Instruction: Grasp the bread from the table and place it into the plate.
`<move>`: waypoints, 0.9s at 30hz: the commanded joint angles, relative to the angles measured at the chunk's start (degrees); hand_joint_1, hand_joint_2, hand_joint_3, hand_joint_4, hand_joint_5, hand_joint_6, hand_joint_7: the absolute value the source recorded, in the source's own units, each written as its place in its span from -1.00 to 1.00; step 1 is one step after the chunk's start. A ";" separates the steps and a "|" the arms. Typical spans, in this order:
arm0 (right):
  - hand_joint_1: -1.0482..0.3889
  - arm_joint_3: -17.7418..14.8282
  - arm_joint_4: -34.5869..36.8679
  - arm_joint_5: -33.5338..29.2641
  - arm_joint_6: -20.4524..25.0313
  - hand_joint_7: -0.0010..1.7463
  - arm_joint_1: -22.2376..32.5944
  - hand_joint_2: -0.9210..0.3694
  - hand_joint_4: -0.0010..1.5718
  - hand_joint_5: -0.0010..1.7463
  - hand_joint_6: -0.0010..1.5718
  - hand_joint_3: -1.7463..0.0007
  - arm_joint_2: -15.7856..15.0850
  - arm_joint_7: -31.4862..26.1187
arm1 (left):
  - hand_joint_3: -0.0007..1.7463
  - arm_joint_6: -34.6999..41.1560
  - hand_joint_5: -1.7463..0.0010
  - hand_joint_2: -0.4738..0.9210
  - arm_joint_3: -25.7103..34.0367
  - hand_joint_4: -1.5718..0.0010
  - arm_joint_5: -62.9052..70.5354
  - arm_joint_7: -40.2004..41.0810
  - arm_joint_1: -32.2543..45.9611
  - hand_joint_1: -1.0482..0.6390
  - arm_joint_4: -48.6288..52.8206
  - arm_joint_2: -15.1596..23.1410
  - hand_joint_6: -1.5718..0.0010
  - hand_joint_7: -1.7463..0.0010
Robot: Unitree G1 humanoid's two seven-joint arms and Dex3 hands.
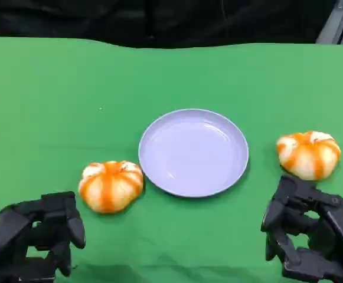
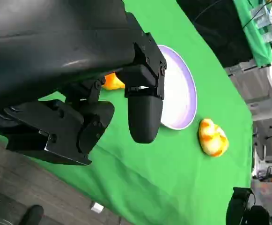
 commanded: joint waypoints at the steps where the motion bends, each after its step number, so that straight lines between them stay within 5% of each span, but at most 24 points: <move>1: 0.39 -0.48 -0.63 0.54 -0.02 0.79 -0.03 -0.64 -0.09 1.00 -0.19 -0.18 -0.84 0.20 | 0.15 -0.49 -1.00 0.72 0.23 0.08 -0.08 -0.29 0.51 0.45 -0.26 0.93 0.22 -0.76; 19: 0.40 -0.58 -0.61 0.62 -0.14 0.80 -0.09 -0.65 -0.09 1.00 -0.20 -0.18 -0.79 0.21 | 0.13 -2.79 -1.00 0.72 0.35 0.08 0.55 0.40 0.38 0.47 0.58 0.46 0.19 -0.73; 24: 0.39 -0.58 -0.47 0.25 0.56 0.80 -0.61 -0.64 -0.09 1.00 -0.20 -0.17 -0.62 -0.29 | 0.11 -12.71 -0.97 0.72 1.10 0.09 2.73 5.00 -1.98 0.50 4.15 -3.82 0.17 -0.64; 27: 0.41 -0.54 0.09 -0.03 0.48 0.79 -1.02 -0.64 -0.09 1.00 -0.20 -0.17 -0.43 -0.62 | -0.09 -19.55 -0.32 0.67 0.64 0.15 9.31 9.98 -5.25 0.29 5.28 -4.96 0.13 -0.02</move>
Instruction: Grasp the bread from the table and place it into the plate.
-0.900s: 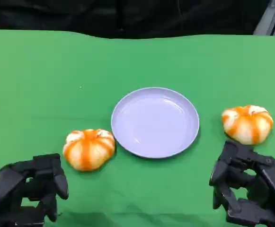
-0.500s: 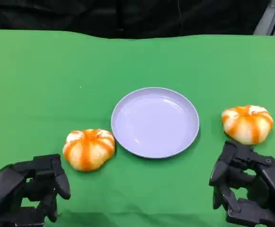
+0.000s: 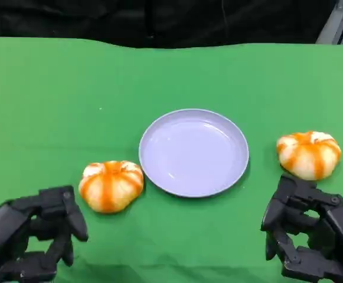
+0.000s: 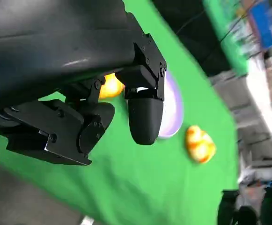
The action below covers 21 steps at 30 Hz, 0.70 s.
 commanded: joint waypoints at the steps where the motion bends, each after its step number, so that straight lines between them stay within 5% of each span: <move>1: 0.41 -0.46 0.44 -0.11 0.09 0.79 -0.82 -0.64 -0.09 1.00 -0.20 -0.17 -0.39 -0.57 | -0.34 -9.40 -0.02 0.80 0.20 0.18 8.63 6.50 -4.57 0.15 1.71 -0.66 0.12 0.25; 2: 0.41 -0.44 0.55 -0.16 0.00 0.79 -0.87 -0.64 -0.09 1.00 -0.19 -0.17 -0.39 -0.59 | -0.56 -10.70 0.25 0.92 0.06 0.15 10.03 7.17 -5.04 0.07 2.05 -0.51 0.06 0.49; 4: 0.41 -0.42 0.61 -0.17 -0.04 0.79 -0.91 -0.64 -0.09 1.00 -0.19 -0.17 -0.41 -0.62 | -0.68 -11.96 0.41 0.98 -0.07 0.14 11.02 7.78 -5.33 0.02 2.68 -0.52 0.03 0.64; 8: 0.41 -0.33 1.20 -0.20 -0.27 0.80 -0.87 -0.64 -0.07 1.00 -0.19 -0.16 -0.38 -0.67 | -0.79 -10.49 0.80 1.00 -4.08 0.65 34.02 14.19 -14.38 -0.48 0.53 2.41 0.32 0.93; 21: 0.41 0.16 -0.07 -0.14 -0.70 0.79 0.10 -0.65 -0.10 1.00 -0.19 -0.15 -0.23 -0.90 | -0.65 -4.52 1.00 1.00 -17.07 0.99 57.16 23.02 -27.21 -0.82 18.67 2.72 0.56 1.00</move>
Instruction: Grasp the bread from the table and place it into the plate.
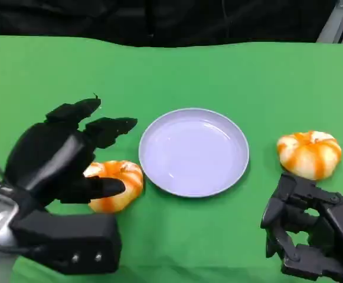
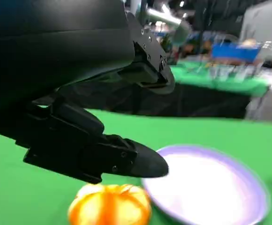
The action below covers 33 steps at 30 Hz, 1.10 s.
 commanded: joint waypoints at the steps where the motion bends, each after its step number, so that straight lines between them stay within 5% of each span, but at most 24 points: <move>1: 0.41 0.00 -0.86 0.32 -0.48 0.79 0.42 -0.65 -0.10 1.00 -0.19 -0.15 -0.33 -0.05 | -0.65 1.85 1.00 1.00 -3.71 0.99 3.38 3.90 -3.81 -0.82 8.78 0.57 0.56 1.00; 33: 0.37 0.20 -3.05 0.15 0.03 0.81 1.83 -0.62 -0.06 1.00 -0.19 -0.21 -0.56 -0.43 | -0.40 9.41 1.00 1.00 -17.02 1.00 2.46 9.36 -14.15 -0.92 35.64 -2.50 0.72 0.98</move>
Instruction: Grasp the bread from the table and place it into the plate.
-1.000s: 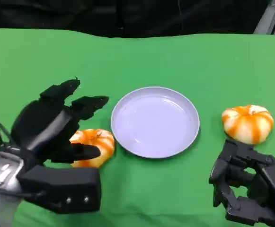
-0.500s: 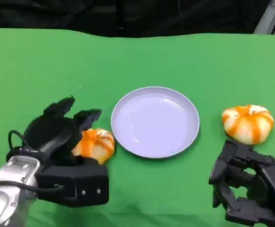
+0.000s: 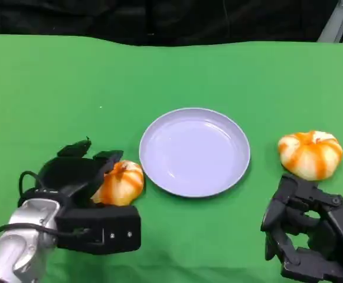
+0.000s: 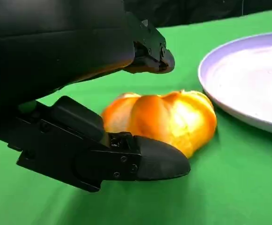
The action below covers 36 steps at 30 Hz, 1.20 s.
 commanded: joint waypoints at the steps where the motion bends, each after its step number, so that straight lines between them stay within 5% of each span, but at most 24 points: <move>1: 0.37 -0.28 -0.75 0.07 -0.36 0.81 0.48 -0.62 -0.06 1.00 -0.19 -0.21 -0.52 -0.18 | -0.40 0.13 1.00 1.00 -1.23 1.00 -0.63 1.53 -2.00 -0.92 3.09 -0.43 0.72 0.98; 36: 0.40 -0.90 -0.67 1.27 -0.90 0.82 0.76 -0.62 -0.05 1.00 -0.20 -0.22 -0.46 0.27 | -0.22 4.08 1.00 1.00 -4.00 1.00 -6.20 -0.16 -4.79 -0.80 10.18 -3.59 0.75 0.99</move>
